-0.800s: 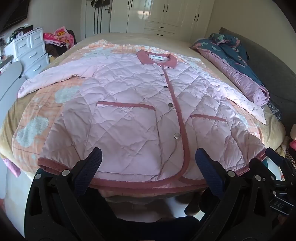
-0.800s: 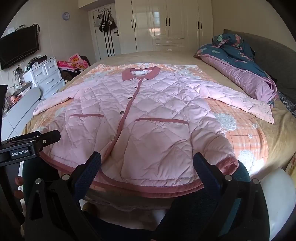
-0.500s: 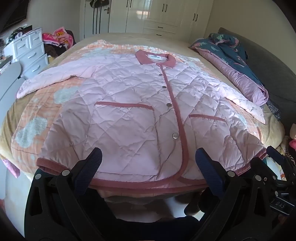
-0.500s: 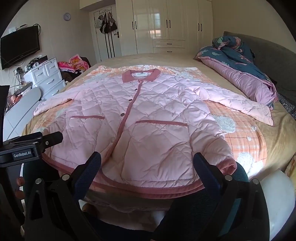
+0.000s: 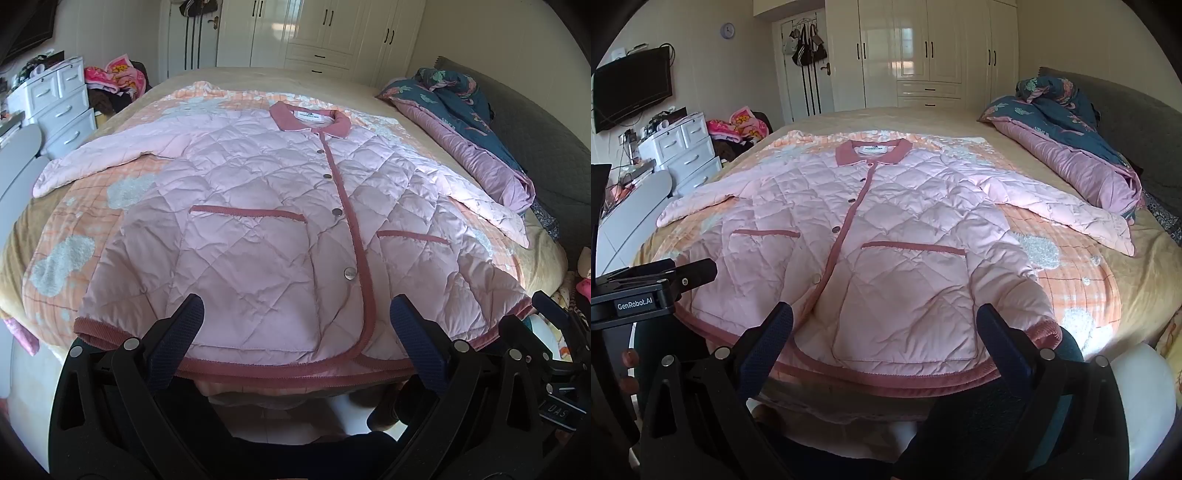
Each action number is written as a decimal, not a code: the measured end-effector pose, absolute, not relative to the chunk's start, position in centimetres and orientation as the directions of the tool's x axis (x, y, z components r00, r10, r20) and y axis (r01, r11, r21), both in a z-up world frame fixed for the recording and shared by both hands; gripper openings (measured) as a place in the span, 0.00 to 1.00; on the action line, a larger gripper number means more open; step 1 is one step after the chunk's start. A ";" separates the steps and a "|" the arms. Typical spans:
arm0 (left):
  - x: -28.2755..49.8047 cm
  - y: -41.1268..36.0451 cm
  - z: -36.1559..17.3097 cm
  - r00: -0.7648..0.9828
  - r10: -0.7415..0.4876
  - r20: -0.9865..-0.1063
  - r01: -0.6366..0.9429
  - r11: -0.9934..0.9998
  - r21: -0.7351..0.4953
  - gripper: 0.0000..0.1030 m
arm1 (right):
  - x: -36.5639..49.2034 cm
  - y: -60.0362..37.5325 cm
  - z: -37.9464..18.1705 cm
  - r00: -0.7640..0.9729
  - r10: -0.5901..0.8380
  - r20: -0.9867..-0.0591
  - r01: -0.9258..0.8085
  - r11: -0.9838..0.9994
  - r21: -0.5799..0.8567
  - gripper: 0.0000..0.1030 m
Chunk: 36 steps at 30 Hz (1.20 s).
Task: Fold large clothes
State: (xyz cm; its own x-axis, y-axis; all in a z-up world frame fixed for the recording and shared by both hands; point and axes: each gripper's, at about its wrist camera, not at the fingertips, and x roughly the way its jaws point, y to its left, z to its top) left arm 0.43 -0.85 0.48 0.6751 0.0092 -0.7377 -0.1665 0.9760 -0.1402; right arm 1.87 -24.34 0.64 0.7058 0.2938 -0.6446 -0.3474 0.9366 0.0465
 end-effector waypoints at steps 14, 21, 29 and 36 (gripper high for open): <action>0.7 -1.3 0.7 0.676 0.007 -0.737 -0.164 0.976 -0.140 0.92 | 1.7 -24.0 0.7 0.708 0.290 -0.644 -0.352 0.935 0.034 0.96; 0.2 -0.5 0.3 0.678 0.006 -0.735 -0.164 0.976 -0.143 0.92 | 1.6 -24.1 0.8 0.709 0.290 -0.643 -0.353 0.935 0.033 0.96; 0.8 -1.0 0.7 0.676 0.008 -0.736 -0.165 0.976 -0.141 0.92 | 1.6 -24.1 0.8 0.710 0.290 -0.641 -0.353 0.935 0.033 0.96; 0.2 -0.5 0.4 0.679 0.006 -0.734 -0.163 0.976 -0.143 0.92 | 1.6 -24.1 0.8 0.710 0.291 -0.641 -0.352 0.935 0.034 0.96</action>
State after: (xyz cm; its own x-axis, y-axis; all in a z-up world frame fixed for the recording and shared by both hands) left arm 0.20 -0.53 0.35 0.6791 0.0061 -0.7340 -0.1631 0.9762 -0.1428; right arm 1.58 -24.12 0.77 0.7102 0.2909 -0.6411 -0.3524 0.9352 0.0340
